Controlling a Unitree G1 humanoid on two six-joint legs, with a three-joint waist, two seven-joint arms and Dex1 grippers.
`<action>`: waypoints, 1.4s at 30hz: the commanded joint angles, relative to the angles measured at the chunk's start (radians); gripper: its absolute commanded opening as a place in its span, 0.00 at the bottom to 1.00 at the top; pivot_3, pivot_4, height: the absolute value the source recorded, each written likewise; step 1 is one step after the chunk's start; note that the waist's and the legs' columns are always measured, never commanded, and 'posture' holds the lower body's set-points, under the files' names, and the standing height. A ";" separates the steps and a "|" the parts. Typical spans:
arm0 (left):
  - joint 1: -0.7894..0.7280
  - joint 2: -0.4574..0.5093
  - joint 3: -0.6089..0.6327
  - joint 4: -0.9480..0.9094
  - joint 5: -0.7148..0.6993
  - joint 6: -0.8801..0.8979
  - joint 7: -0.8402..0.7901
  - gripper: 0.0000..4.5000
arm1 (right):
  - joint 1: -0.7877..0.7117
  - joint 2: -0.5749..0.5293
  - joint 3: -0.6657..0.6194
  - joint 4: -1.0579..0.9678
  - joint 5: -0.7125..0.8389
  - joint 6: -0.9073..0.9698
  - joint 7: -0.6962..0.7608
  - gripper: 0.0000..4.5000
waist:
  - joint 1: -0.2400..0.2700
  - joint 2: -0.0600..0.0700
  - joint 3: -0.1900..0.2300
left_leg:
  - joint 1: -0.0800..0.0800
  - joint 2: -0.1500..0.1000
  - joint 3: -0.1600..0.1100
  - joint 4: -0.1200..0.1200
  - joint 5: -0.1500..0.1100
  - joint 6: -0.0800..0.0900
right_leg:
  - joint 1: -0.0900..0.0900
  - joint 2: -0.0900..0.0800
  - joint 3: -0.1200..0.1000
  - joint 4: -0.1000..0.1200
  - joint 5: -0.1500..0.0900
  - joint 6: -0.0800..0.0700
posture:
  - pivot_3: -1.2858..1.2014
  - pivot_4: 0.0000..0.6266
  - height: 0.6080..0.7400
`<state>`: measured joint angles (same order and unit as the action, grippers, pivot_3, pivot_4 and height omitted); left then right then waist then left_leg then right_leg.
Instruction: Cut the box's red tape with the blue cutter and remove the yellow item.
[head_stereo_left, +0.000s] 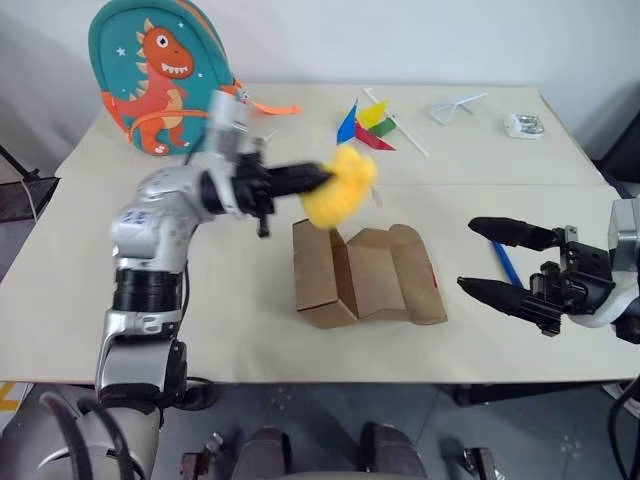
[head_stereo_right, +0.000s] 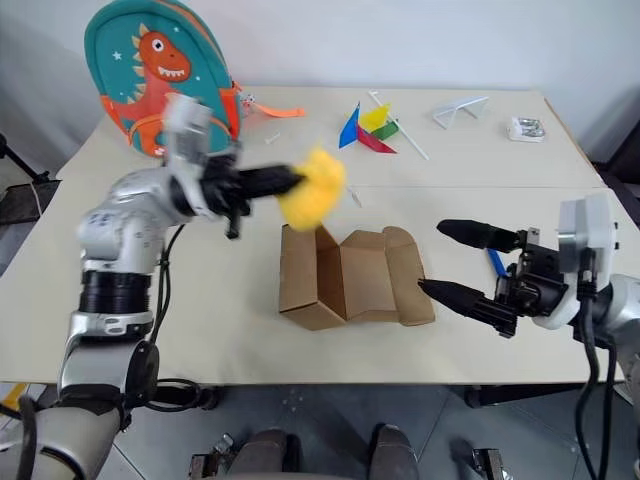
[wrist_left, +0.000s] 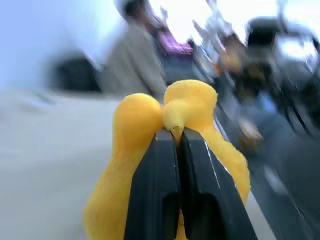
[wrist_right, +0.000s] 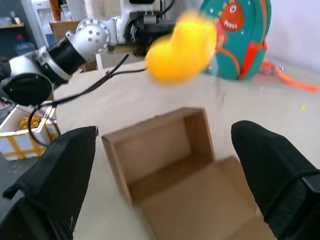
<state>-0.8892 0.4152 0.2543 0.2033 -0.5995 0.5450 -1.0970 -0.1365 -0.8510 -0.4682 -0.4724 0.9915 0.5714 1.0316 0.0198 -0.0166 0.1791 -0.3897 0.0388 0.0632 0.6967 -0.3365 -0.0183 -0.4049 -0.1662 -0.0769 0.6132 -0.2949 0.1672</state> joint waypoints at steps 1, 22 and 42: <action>0.117 0.060 0.154 -0.097 -0.071 0.025 0.115 0.01 | -0.040 0.026 0.037 -0.016 -0.013 -0.050 0.011 1.00 | 0.000 0.000 0.000 | 0.000 0.000 0.000 0.000 0.000 0.000 | 0.000 0.000 0.000 0.000 0.000 0.000 | 0.52 0.24 1.00; 0.842 0.318 0.326 -0.192 0.116 -0.146 0.287 0.50 | -0.038 0.162 0.269 0.066 -0.251 -0.379 0.211 1.00 | -0.004 -0.001 0.000 | 0.006 0.001 0.000 -0.002 -0.004 -0.001 | 0.006 0.000 -0.001 -0.002 0.000 -0.001 | 0.52 0.24 1.00; 1.095 0.472 0.490 -0.091 0.076 -0.472 -0.123 0.90 | 0.108 0.093 0.114 0.090 -0.234 -0.425 0.246 1.00 | -0.023 0.000 0.000 | 0.008 0.003 0.004 -0.007 -0.005 -0.002 | 0.004 0.001 -0.002 -0.004 0.000 -0.001 | 0.52 0.24 1.00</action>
<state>0.1704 0.8992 0.7073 0.1630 -0.5057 0.0833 -1.1991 -0.0501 -0.7398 -0.3055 -0.3537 0.7373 0.1541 1.2675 -0.0029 -0.0167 0.1793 -0.3816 0.0424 0.0674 0.6897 -0.3417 -0.0199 -0.4004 -0.1654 -0.0791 0.6093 -0.2948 0.1662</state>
